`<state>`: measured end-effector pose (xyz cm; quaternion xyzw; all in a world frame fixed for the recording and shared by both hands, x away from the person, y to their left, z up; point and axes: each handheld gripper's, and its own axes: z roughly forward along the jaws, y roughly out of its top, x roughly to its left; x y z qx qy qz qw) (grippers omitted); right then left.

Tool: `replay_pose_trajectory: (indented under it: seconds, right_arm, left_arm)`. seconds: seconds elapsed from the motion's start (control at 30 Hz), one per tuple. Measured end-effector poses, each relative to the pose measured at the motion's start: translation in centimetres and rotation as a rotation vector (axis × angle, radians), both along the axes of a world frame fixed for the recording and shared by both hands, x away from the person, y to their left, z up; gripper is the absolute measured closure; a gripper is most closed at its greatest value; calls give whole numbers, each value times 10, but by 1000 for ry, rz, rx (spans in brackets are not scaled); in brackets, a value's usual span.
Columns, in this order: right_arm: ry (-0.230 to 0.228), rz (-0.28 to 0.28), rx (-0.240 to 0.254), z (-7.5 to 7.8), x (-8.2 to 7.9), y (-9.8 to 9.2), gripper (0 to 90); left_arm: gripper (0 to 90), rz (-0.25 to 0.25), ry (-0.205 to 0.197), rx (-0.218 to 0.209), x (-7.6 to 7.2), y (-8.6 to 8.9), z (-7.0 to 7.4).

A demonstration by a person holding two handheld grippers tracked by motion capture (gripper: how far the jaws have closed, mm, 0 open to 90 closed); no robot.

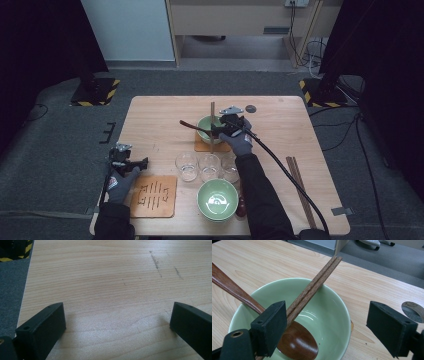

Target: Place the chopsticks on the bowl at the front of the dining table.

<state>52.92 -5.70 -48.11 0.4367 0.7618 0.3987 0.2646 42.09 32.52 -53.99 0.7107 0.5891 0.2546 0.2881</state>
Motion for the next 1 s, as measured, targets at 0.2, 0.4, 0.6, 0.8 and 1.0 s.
replay_pose_trajectory:
  seconds: [0.2, 0.4, 0.6, 0.8, 1.0]
  right_arm:
    - [-7, 8, 0, 0, -1, 1, 162]
    - [-5, 9, 4, -1, -1, 2, 164]
    - [-2, 18, -5, -1, -2, 2, 162]
    - [-6, 22, 2, 0, -4, 3, 160]
    - [-25, -17, 0, 2, -2, -1, 164]
  left_arm:
    - [0, 0, 0, 0, 0, 0, 0]
    - [0, 0, 0, 0, 0, 0, 0]
    - [0, 0, 0, 0, 0, 0, 0]
    - [0, 0, 0, 0, 0, 0, 0]
    - [0, 0, 0, 0, 0, 0, 0]
